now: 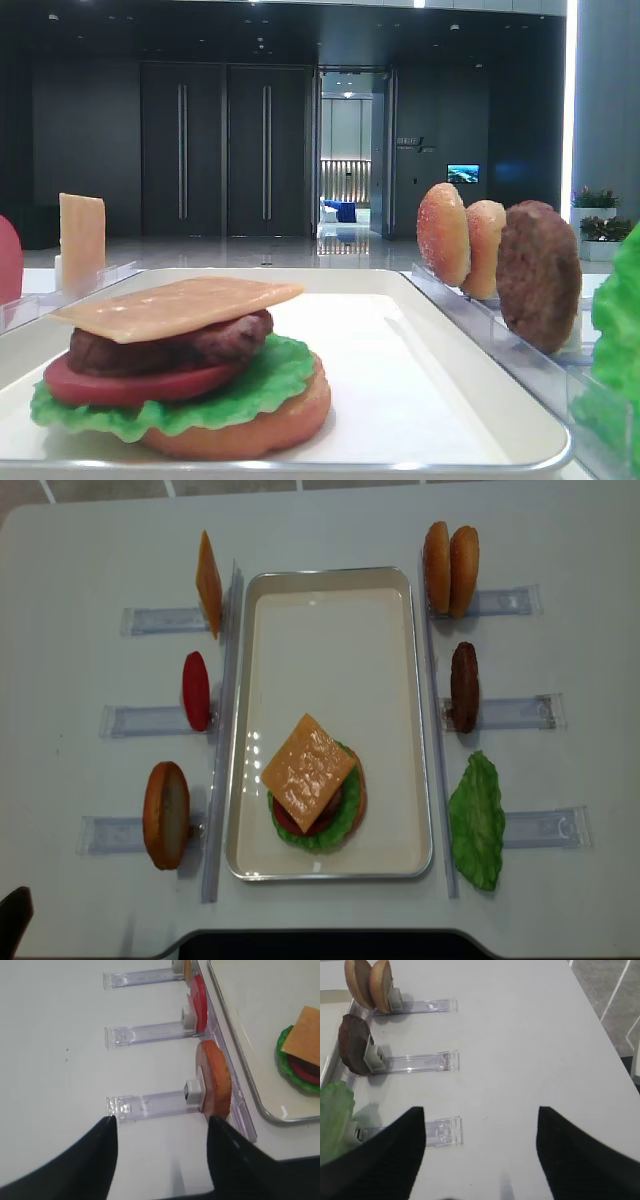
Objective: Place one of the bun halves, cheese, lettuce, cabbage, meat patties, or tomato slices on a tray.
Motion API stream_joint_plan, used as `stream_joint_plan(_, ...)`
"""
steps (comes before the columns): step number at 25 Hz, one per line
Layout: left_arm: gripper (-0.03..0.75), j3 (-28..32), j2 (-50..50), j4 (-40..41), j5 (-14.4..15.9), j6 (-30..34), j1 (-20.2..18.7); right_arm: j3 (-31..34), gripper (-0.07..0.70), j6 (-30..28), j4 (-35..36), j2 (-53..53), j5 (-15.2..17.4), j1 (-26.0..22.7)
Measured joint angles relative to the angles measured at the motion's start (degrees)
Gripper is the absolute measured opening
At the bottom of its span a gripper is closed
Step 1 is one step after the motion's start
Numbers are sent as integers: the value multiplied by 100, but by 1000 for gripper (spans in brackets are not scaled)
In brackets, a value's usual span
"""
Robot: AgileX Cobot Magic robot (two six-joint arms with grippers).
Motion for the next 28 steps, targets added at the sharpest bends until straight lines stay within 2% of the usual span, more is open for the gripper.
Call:
stream_joint_plan(3,433,264,-133,0,-362,5,0,0,455,0,0,0,0,0)
stream_joint_plan(6,433,306,-258,13,-481,5,0,0,455,0,0,0,0,0)
stream_joint_plan(28,433,306,-263,86,-546,5,0,0,455,0,0,0,0,0)
